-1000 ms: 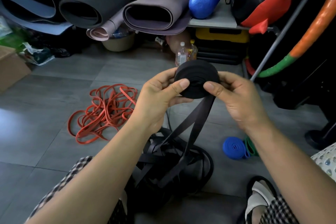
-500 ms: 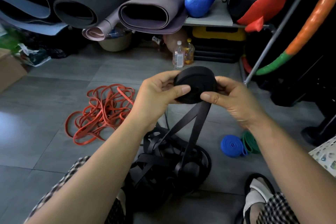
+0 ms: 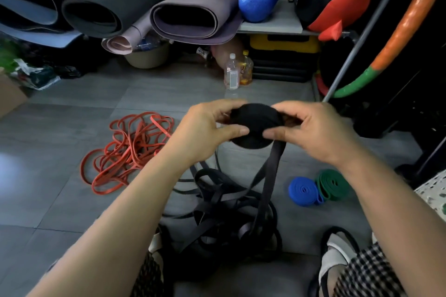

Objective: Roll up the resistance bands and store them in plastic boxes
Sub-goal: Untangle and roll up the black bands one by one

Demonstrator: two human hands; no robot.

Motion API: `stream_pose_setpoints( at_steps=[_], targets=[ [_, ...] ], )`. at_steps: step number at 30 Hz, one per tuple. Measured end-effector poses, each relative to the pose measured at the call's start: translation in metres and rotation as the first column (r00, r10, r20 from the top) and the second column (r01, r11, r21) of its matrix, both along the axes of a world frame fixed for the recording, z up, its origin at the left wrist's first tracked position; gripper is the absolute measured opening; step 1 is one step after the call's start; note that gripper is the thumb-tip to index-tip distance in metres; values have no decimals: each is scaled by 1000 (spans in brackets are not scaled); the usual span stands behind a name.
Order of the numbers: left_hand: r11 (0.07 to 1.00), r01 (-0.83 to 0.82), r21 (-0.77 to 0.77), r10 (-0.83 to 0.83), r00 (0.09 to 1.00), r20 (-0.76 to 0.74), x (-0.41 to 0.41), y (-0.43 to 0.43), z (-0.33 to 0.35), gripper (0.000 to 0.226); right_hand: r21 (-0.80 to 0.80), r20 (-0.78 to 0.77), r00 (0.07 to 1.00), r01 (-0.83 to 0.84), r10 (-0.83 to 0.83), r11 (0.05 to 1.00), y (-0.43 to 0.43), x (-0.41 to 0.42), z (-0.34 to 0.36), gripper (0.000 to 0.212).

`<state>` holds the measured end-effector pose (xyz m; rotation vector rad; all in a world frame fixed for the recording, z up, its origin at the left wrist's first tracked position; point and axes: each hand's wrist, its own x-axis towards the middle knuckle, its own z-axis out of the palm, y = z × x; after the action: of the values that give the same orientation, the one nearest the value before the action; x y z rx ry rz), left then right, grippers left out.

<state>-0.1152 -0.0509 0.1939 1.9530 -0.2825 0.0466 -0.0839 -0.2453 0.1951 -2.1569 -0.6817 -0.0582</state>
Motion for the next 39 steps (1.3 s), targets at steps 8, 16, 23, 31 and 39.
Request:
stream_pose_setpoints(
  at_steps=[8,16,23,31,39],
  targets=[
    [938,-102,-331,67,991,-114,-3,-5,-5,30,406,-306,946,31,104,913,-2,-2,-16,30],
    [872,-228,-432,176,972,-159,-6,-16,-12,26,489,-237,971,137,-20,861,3,-5,-25,20],
    [734,-267,-624,91,950,-300,-9,-22,-18,25,556,-380,922,161,77,815,8,-7,-31,23],
    [1000,-16,-15,14,987,-163,-4,3,-12,38,-75,-22,999,48,-50,996,-2,-5,-25,20],
    [975,-127,-184,114,991,-75,-7,-1,-9,26,342,-288,957,64,40,937,0,-4,-23,32]
  ],
)
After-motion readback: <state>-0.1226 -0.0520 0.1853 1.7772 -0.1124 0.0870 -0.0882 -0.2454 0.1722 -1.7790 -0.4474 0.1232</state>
